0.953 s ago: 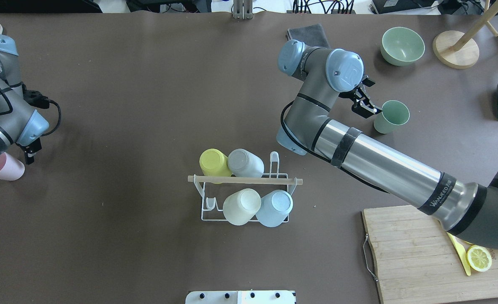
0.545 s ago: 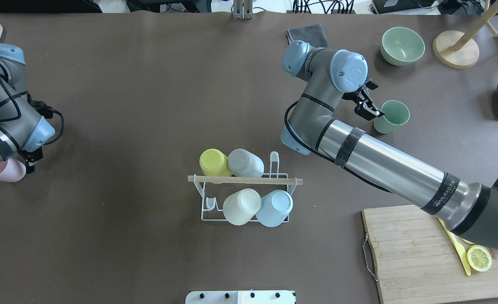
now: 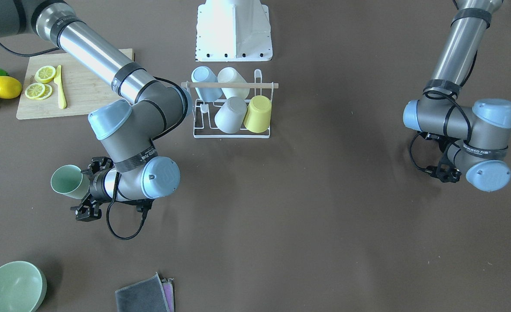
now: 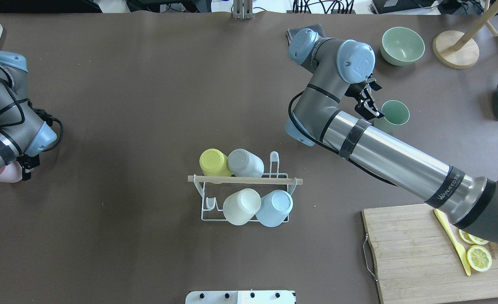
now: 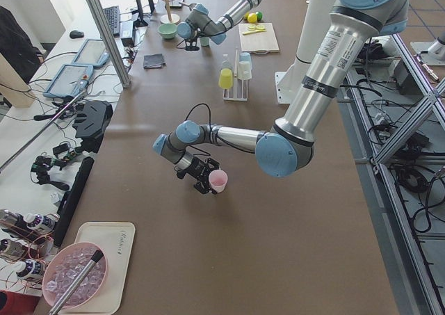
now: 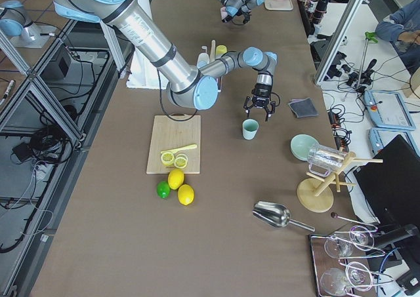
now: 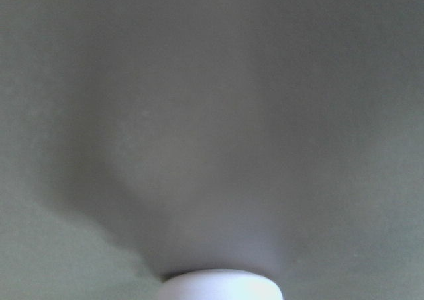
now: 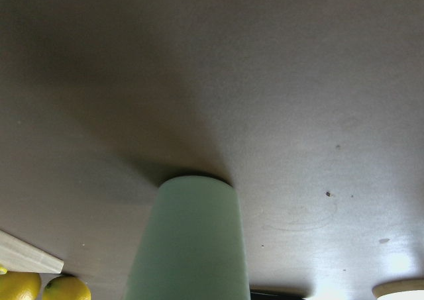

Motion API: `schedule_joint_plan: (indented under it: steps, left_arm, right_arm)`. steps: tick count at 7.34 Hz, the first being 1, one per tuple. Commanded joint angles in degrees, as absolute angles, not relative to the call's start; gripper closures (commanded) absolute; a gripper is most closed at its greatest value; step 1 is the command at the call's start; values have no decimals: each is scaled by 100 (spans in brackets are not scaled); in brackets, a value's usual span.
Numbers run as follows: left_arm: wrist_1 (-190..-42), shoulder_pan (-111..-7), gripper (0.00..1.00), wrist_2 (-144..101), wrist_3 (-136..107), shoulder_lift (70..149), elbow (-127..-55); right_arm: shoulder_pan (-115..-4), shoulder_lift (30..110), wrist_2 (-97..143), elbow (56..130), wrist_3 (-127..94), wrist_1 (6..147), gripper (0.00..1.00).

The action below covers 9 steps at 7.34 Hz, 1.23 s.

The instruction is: Place cup on cup holder

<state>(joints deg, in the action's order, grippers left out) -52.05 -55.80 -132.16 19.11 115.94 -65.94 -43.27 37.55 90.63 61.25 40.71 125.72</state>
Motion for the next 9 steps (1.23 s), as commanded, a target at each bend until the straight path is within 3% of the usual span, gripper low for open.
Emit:
schedule_joint_plan:
  steps: [1, 2, 4, 5, 9]
  left_arm:
    - [-5194, -5555, 3, -13201, 1951, 11584, -6574]
    - [-5194, -5563, 9, -13192, 1960, 11584, -6574]
    - [-5186, -5537, 86, -13192, 1960, 11566, -6600]
    - [-4985, -5555, 100, -13184, 2117, 11566, -6653]
    - [-4166, -6255, 100, -13192, 3006, 11610, -7222]
  right_arm:
    - [-4324, 3762, 9341, 6126, 3702, 12586, 0]
    - [-4324, 3762, 9343, 6135, 3665, 12577, 0]
    - [-4272, 3814, 9343, 6143, 3656, 12568, 0]
    - [-4237, 3841, 9334, 6144, 3595, 12560, 0]
    - [-4078, 4051, 9098, 6319, 3551, 12542, 0]
